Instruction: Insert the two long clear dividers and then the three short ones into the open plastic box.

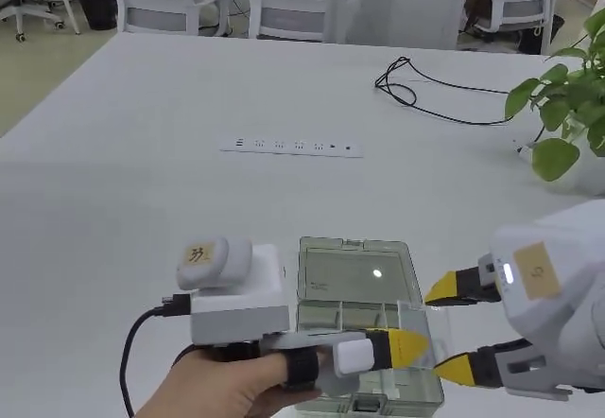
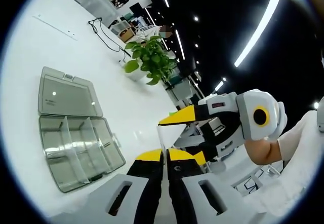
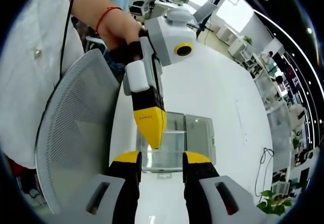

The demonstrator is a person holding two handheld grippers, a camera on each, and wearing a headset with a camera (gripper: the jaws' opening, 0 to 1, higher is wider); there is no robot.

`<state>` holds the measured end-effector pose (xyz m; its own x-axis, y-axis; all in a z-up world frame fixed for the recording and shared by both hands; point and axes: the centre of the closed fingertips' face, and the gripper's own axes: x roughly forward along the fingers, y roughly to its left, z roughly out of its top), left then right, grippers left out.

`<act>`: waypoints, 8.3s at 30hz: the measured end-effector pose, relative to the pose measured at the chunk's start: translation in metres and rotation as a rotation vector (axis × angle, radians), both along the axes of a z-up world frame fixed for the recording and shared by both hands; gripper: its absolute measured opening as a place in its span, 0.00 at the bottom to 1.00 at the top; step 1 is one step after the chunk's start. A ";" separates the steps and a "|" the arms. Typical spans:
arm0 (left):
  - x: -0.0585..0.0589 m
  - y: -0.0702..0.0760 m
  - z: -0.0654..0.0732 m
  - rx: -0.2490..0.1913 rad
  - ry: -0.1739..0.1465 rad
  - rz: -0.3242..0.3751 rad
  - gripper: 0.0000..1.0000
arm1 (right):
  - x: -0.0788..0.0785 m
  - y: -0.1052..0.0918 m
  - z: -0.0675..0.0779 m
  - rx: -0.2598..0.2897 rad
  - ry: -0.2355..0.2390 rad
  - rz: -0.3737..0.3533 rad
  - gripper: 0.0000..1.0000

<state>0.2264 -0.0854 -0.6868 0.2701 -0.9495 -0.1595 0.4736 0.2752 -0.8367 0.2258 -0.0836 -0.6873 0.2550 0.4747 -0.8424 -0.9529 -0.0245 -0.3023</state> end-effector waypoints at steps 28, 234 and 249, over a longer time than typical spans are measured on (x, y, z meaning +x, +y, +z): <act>-0.027 0.005 0.022 0.067 -0.548 -0.240 0.00 | -0.012 0.001 0.032 0.224 0.310 -0.041 0.26; 0.001 0.100 -0.065 0.463 -0.560 -0.132 0.97 | 0.045 0.038 -0.132 0.002 0.303 0.041 0.03; 0.000 0.101 -0.062 0.474 -0.566 -0.133 0.98 | 0.051 0.038 -0.109 0.117 0.309 -0.060 0.14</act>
<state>0.2263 0.0160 -0.7485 0.3206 -0.8439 -0.4301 0.8507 0.4562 -0.2610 0.2772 -0.0460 -0.7958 0.0264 0.5645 -0.8250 -0.9986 0.0526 0.0040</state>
